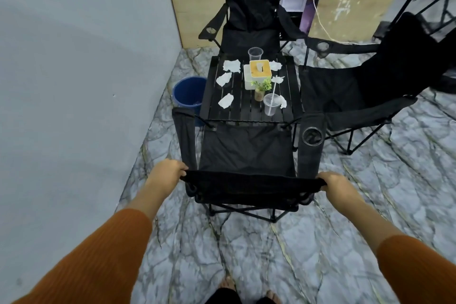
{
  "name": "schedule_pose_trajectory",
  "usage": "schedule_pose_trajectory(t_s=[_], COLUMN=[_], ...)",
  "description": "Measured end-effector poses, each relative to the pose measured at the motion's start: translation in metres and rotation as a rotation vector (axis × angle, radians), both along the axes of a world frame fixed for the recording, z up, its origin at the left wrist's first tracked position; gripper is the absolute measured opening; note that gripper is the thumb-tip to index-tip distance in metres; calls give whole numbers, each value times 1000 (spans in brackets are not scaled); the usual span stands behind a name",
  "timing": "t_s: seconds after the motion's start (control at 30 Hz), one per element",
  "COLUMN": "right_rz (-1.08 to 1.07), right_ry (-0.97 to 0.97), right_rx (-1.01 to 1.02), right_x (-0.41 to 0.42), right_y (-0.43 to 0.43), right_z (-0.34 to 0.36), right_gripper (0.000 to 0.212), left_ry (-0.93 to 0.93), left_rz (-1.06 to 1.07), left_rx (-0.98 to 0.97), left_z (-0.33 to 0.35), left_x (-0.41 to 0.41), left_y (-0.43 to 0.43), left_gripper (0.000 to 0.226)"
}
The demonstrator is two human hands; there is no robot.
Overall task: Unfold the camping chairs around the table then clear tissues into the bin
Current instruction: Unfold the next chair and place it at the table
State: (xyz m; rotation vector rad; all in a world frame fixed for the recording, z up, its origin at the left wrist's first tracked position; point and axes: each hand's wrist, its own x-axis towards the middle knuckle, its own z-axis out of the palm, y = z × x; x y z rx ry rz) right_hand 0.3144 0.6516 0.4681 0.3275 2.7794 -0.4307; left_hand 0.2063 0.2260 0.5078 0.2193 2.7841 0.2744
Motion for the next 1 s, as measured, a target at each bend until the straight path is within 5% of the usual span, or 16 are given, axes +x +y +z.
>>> schedule_pose_trajectory(t_s=[0.13, 0.27, 0.37, 0.57, 0.73, 1.0], right_rz=[5, 39, -63, -79, -79, -35], right_ry=[-38, -189, -98, 57, 25, -150], right_rx=[-17, -298, -506, -435, -380, -182], right_x=[-3, -18, -36, -124, -212, -278], right_y=[2, 15, 22, 10, -13, -34], right_z=[5, 33, 63, 52, -17, -200], right_gripper=[31, 24, 41, 43, 42, 64], left_ry=[-47, -183, -182, -43, -97, -280], left_rz=[47, -34, 5, 26, -47, -229], left_rx=[33, 48, 100, 139, 150, -148], left_z=[-1, 22, 43, 48, -30, -239], left_x=[0, -23, -52, -128, -197, -254], left_y=[2, -2, -4, 46, 103, 144], left_gripper=[32, 38, 45, 41, 49, 72])
